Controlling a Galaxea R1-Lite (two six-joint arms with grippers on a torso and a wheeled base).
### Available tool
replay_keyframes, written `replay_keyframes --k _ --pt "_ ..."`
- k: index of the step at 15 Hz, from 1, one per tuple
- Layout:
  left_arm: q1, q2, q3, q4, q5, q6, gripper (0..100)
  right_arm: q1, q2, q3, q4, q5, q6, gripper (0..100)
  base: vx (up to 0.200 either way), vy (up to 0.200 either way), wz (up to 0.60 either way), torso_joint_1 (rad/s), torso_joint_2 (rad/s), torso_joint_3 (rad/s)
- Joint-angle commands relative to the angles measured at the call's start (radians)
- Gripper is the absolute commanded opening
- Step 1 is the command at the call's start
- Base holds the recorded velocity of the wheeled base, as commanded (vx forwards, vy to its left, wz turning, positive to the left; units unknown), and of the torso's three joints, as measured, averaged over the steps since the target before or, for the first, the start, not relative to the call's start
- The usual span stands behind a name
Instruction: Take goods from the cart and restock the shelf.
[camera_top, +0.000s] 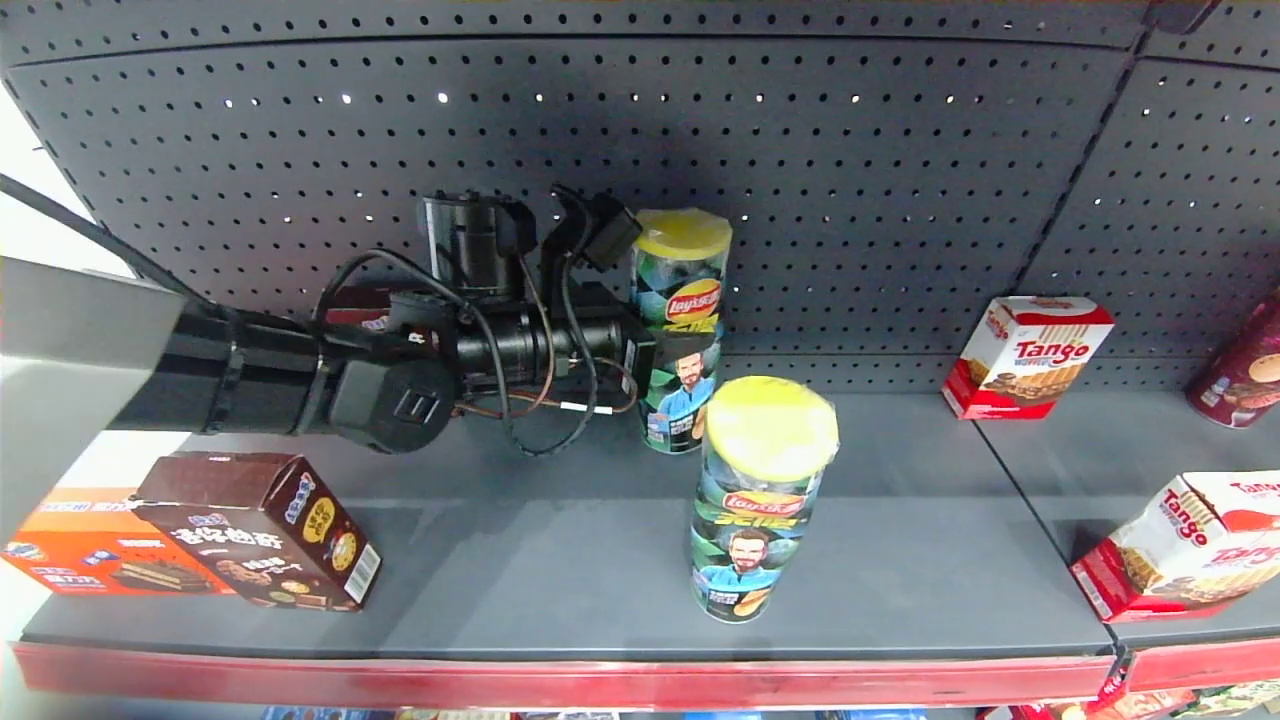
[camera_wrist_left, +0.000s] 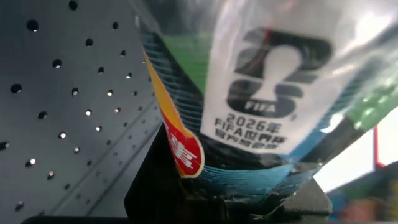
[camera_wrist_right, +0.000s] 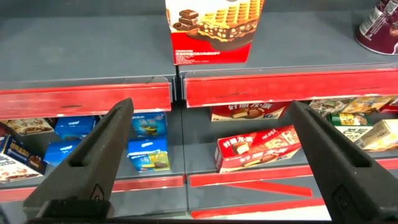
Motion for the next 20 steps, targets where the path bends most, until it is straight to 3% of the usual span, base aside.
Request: replay_keyframes --k 1,8,15,16,20 --pt "0.001 0.062 -0.032 -0.004 -0.001 0.002 0 0.0 0.005 0.001 0.0 0.0 0.0 100 0.0 0.0 0.0 0.0 0.0 0.0" --pt "0.003 0.145 -0.095 -0.009 0.002 0.011 0 0.0 0.005 -0.001 -0.002 0.0 0.0 100 0.0 0.0 0.0 0.0 0.0 0.0" --pt "0.001 0.173 -0.084 -0.058 0.005 0.022 0 0.0 0.005 0.001 0.0 0.0 0.0 100 0.0 0.0 0.0 0.0 0.0 0.0" --pt "0.001 0.171 -0.086 -0.058 0.006 0.02 100 0.0 0.005 0.001 0.0 0.0 0.0 100 0.0 0.0 0.0 0.0 0.0 0.0" --pt "0.003 0.124 -0.044 -0.043 0.008 0.017 100 0.0 0.005 0.001 -0.002 0.0 0.0 100 0.0 0.0 0.0 0.0 0.0 0.0"
